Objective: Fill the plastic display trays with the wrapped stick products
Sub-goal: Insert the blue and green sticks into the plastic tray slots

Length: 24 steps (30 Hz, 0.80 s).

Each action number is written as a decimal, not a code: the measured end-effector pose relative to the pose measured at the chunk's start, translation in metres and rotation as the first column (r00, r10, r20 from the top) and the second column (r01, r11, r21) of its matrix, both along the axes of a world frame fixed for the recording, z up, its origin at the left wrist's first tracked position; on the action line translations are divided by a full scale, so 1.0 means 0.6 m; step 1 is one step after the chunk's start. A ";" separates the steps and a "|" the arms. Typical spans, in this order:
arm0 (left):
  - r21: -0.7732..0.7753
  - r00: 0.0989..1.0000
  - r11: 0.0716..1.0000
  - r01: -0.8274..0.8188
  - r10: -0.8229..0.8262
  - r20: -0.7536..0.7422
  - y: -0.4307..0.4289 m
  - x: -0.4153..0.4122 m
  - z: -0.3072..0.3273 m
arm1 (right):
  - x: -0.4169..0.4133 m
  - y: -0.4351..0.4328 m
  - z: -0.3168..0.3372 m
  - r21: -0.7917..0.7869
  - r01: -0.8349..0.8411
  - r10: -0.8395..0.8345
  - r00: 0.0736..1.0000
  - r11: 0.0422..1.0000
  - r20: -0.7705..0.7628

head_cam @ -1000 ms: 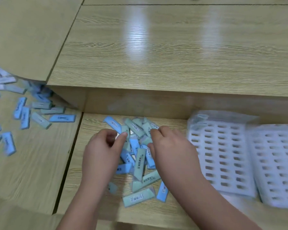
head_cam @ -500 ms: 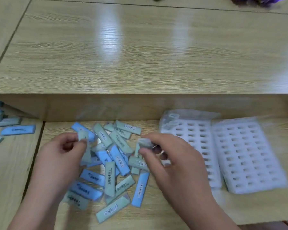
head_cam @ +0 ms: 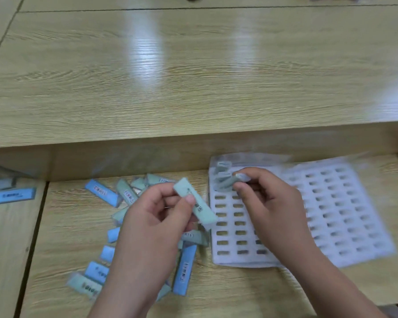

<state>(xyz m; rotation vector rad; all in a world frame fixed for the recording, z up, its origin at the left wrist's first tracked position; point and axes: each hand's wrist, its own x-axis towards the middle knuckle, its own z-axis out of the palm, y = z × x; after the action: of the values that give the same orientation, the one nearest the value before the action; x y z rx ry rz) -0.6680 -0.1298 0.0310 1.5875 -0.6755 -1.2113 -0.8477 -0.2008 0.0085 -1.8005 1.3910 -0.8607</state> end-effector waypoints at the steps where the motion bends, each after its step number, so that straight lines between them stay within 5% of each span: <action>1: -0.008 1.000 1.000 -0.002 0.001 -0.012 -0.005 -0.008 0.000 | -0.001 -0.003 -0.001 -0.043 -0.023 0.020 0.998 0.999 -0.064; 9: -0.029 0.999 0.998 -0.048 0.048 -0.026 -0.025 -0.025 0.001 | 0.010 -0.015 0.002 -0.258 -0.132 0.005 0.898 0.957 -0.439; 17: -0.012 0.990 0.998 -0.054 0.052 -0.129 -0.032 -0.030 -0.010 | 0.014 -0.021 0.003 -0.103 -0.178 0.093 0.830 0.979 -0.550; 21: 0.009 0.975 0.996 -0.087 0.087 -0.202 -0.033 -0.030 -0.009 | -0.007 -0.012 0.015 -0.085 -0.022 -0.016 0.911 0.996 -0.412; 24: 0.029 0.965 0.996 -0.088 0.093 -0.245 -0.034 -0.036 -0.010 | -0.016 0.014 0.031 0.118 0.063 -0.063 0.998 0.991 -0.004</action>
<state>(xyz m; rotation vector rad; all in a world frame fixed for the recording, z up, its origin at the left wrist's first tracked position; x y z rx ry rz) -0.6895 -0.1502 0.0253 1.4352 -0.4294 -1.3212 -0.8571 -0.1926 0.0271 -1.6754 1.4752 -0.7933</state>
